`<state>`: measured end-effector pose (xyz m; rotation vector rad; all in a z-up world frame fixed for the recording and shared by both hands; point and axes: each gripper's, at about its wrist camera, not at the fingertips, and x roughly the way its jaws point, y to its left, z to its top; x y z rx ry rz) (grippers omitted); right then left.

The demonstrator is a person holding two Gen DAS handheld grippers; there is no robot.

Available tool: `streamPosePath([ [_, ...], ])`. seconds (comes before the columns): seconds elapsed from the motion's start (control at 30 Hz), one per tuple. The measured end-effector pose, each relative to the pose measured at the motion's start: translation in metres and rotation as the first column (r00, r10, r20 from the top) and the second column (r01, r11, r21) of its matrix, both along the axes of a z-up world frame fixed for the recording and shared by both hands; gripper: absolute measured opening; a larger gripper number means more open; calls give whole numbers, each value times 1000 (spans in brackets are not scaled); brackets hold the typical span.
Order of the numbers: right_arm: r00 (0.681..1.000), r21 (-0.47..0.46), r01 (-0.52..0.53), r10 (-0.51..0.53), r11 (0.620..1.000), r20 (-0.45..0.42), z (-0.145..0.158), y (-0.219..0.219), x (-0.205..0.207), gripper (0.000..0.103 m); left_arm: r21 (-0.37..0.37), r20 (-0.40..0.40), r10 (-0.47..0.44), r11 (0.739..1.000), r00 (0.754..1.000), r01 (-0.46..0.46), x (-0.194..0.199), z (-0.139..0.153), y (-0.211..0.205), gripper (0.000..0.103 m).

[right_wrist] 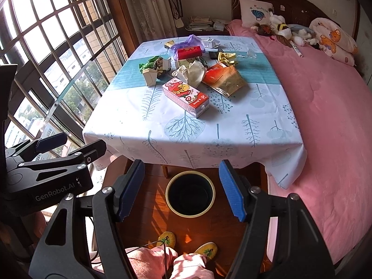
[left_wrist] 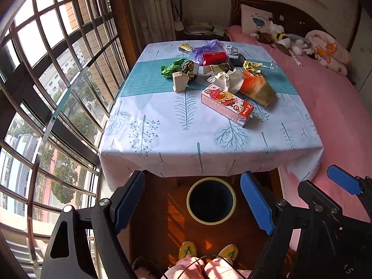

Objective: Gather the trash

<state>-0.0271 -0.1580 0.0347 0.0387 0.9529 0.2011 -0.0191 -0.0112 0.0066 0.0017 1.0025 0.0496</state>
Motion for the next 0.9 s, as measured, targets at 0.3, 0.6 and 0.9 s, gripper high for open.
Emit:
streamPosePath([
  [0.3,998,8,-55,54,998,18,4,-7,1,64,12,26,31,999,999,-31,-7,9,-11,86],
  [0.6,994,21,-104,103,994,38,6,-19,8,64,12,50,73,997,996,-74,-11,13,-19,86],
  [0.9,990,57,-140,141,989,-12,-5,-12,40,64,-12,40,107,994,994,-106,17,14,11,87],
])
